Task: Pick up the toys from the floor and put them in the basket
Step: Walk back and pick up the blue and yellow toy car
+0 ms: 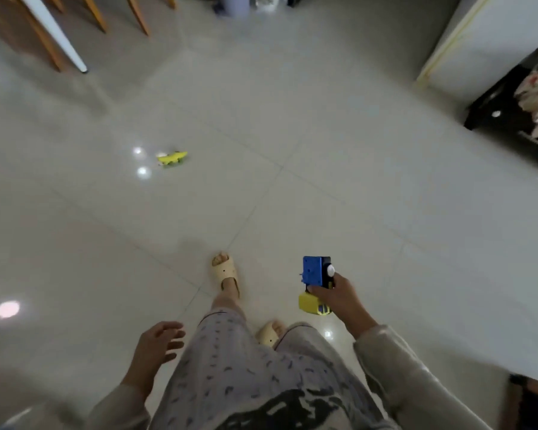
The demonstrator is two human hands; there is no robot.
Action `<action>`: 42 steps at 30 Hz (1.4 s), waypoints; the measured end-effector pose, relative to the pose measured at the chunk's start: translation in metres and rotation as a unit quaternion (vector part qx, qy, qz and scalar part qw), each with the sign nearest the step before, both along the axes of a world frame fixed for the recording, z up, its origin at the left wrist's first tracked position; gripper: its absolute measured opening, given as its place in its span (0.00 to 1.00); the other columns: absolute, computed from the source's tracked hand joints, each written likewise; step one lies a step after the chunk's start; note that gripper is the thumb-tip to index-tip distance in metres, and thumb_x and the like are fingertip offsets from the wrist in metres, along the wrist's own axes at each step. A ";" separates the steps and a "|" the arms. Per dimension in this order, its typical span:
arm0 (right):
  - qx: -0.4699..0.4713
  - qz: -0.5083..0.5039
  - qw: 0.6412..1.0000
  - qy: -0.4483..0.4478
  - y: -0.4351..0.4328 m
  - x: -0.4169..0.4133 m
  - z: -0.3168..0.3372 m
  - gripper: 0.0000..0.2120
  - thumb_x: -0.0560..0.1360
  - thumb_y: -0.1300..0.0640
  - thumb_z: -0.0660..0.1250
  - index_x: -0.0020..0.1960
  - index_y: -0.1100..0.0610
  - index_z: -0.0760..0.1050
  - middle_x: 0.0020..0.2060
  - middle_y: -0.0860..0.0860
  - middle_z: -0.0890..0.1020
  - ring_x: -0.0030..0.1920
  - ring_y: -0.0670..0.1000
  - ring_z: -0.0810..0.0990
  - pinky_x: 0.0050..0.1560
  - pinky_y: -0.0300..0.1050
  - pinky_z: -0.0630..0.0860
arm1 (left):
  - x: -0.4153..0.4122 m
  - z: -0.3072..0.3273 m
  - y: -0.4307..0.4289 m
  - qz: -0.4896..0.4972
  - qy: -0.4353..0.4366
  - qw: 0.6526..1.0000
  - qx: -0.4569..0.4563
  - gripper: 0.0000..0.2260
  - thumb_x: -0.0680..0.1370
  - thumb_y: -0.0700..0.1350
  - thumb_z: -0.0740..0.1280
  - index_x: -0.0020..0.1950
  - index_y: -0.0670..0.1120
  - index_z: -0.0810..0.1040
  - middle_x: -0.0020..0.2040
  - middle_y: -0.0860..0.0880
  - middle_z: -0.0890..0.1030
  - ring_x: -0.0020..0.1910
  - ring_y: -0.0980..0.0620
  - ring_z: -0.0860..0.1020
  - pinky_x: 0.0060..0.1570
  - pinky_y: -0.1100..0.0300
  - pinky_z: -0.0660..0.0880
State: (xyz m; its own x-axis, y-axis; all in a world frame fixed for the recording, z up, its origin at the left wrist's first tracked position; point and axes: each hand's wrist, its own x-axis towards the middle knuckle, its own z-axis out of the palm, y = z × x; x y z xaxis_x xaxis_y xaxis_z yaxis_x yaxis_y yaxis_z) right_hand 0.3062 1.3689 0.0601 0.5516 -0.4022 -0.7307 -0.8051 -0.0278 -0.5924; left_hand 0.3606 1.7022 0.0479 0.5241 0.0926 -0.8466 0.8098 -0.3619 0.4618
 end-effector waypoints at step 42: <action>-0.035 0.203 0.977 0.054 0.089 0.638 -0.014 0.21 0.71 0.58 0.71 0.62 0.62 0.74 0.52 0.58 0.80 0.54 0.58 0.78 0.54 0.50 0.73 | 0.502 -0.023 0.070 0.202 0.057 0.978 0.010 0.07 0.78 0.34 0.58 0.49 0.38 0.75 0.39 0.41 0.77 0.32 0.47 0.73 0.33 0.62 0.66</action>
State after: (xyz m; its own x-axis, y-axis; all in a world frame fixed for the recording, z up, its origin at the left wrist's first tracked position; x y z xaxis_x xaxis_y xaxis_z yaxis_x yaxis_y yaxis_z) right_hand 0.9442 1.4575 0.0462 0.5972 -0.2176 -0.7720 -0.7770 -0.3958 -0.4895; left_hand 0.8624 1.7722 0.0245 0.3434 0.2894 -0.8935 0.9345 -0.0101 0.3559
